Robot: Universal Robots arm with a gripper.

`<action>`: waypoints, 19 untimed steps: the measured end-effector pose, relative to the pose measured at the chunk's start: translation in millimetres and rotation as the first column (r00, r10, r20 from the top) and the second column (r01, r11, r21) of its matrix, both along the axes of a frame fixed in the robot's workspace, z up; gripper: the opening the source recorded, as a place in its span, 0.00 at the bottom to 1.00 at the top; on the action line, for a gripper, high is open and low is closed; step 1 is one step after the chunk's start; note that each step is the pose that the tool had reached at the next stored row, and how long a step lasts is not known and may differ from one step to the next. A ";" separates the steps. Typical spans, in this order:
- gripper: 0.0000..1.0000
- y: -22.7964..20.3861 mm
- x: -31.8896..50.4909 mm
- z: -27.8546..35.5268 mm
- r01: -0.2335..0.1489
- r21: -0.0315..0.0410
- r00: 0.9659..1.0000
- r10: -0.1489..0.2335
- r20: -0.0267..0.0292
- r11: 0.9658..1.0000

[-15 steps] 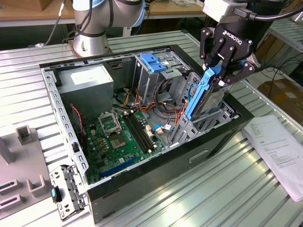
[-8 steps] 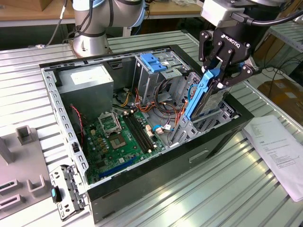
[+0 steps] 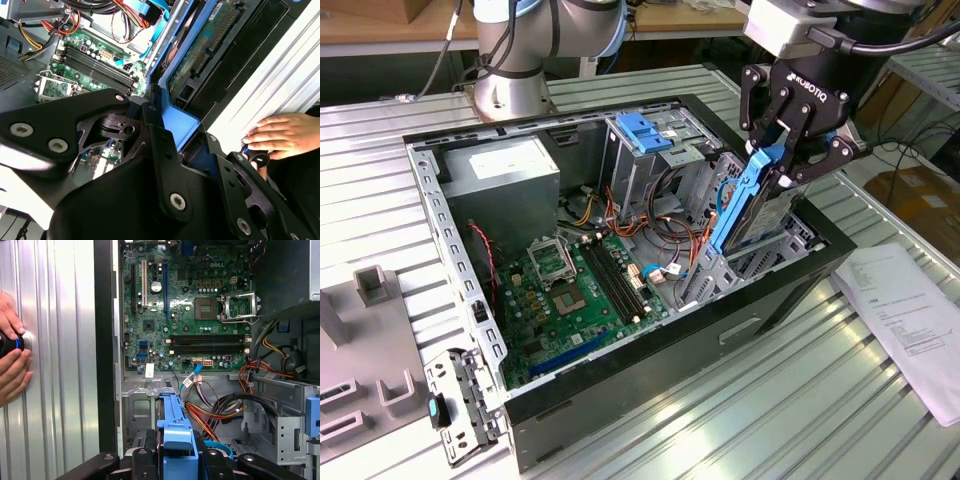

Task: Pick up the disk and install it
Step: 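Pick up the disk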

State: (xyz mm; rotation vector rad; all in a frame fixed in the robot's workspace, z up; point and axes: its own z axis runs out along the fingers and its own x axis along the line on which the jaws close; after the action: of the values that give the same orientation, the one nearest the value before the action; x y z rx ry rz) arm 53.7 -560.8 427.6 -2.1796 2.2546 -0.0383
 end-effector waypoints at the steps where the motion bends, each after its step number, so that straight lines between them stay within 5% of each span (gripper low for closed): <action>1: 0.37 0.0 0.0 0.0 0.000 0.000 1.000 0.000 0.000 1.000; 8: 0.37 0.0 0.0 1.4 0.000 0.001 1.000 0.000 0.000 1.000; 14: 0.37 0.0 0.0 26.0 0.000 0.004 1.000 0.000 0.000 1.000; 19: 0.37 0.7 -3.2 30.3 0.000 0.004 1.000 0.000 0.000 1.000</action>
State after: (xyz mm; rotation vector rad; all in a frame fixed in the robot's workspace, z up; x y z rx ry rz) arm 50.5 -560.1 457.9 -2.1781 2.2523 -0.0339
